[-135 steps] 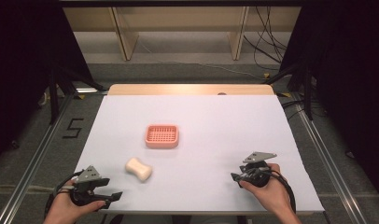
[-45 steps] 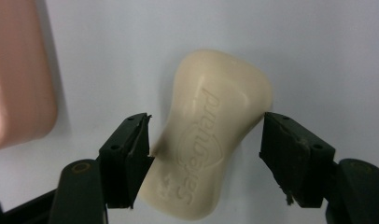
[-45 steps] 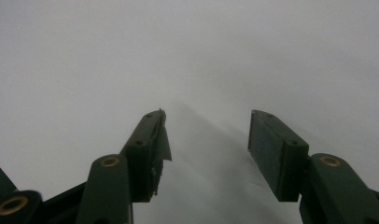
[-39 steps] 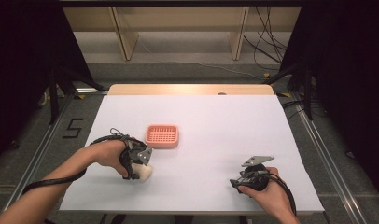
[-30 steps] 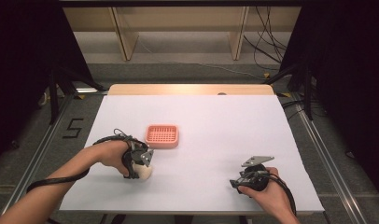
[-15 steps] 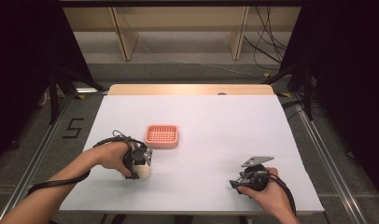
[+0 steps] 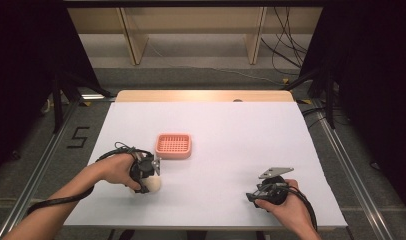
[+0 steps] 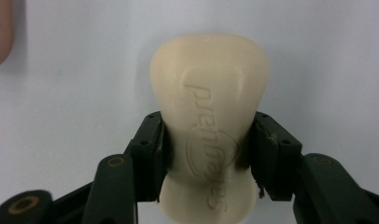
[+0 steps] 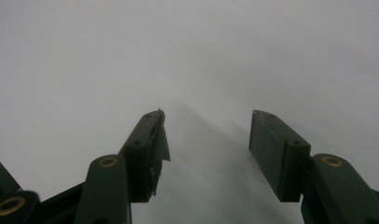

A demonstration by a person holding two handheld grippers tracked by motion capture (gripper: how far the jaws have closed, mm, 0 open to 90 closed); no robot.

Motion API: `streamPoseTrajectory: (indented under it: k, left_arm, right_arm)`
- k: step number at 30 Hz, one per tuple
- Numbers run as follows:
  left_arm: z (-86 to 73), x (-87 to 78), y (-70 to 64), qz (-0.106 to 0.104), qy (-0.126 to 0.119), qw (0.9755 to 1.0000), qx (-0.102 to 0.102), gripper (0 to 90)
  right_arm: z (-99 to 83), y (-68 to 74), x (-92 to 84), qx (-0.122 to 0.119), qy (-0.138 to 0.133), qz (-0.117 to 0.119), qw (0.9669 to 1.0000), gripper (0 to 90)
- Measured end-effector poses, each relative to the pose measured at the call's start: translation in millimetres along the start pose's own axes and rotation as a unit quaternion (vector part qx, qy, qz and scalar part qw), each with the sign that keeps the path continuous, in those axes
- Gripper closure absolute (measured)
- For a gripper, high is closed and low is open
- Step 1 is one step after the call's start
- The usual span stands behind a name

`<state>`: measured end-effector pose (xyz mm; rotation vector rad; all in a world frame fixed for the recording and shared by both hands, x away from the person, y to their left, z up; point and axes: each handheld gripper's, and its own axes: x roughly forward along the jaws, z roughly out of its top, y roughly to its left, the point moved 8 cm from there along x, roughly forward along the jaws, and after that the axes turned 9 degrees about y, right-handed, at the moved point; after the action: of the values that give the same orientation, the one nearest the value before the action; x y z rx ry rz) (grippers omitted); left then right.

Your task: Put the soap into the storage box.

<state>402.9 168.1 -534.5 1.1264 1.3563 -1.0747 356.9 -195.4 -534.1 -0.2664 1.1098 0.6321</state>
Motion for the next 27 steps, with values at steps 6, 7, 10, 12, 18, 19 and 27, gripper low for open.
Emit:
streamPoseTrajectory:
  k: [6,7,10,12,18,19,27]
  left_arm:
    - [-1.8,-1.3,3.0,0.004,-0.014,0.9998,-0.013,49.7]
    - [-1.8,-1.3,3.0,0.004,-0.014,0.9998,-0.013,49.7]
    - [-3.5,-1.8,3.2,-0.001,-0.016,0.9996,-0.024,49.7]
    - [-3.6,-2.1,3.3,-0.004,-0.02,0.9993,-0.03,49.7]
    - [-3.0,-5.2,4.6,-0.008,-0.024,0.9989,-0.04,49.7]
    - [-3.0,-5.2,4.6,-0.008,-0.024,0.9989,-0.04,49.7]
    - [0.1,-9.5,6.7,-0.008,-0.036,0.998,-0.051,49.8]
  right_arm:
    - [-0.8,0.2,0.3,0.002,0.002,0.001,1.0,45.9]
    - [-0.8,0.2,0.3,0.002,0.002,0.001,1.0,45.9]
    - [-0.7,-0.3,0.4,0.0,0.002,0.0,1.0,45.9]
    - [-0.7,0.1,0.2,0.004,0.002,0.0,1.0,45.9]
    - [-1.1,-0.1,0.3,0.0,0.001,0.001,1.0,45.8]
    - [-1.1,-0.1,0.3,0.0,0.001,0.001,1.0,45.8]
    - [-2.2,0.9,0.1,0.006,0.005,0.003,1.0,45.6]
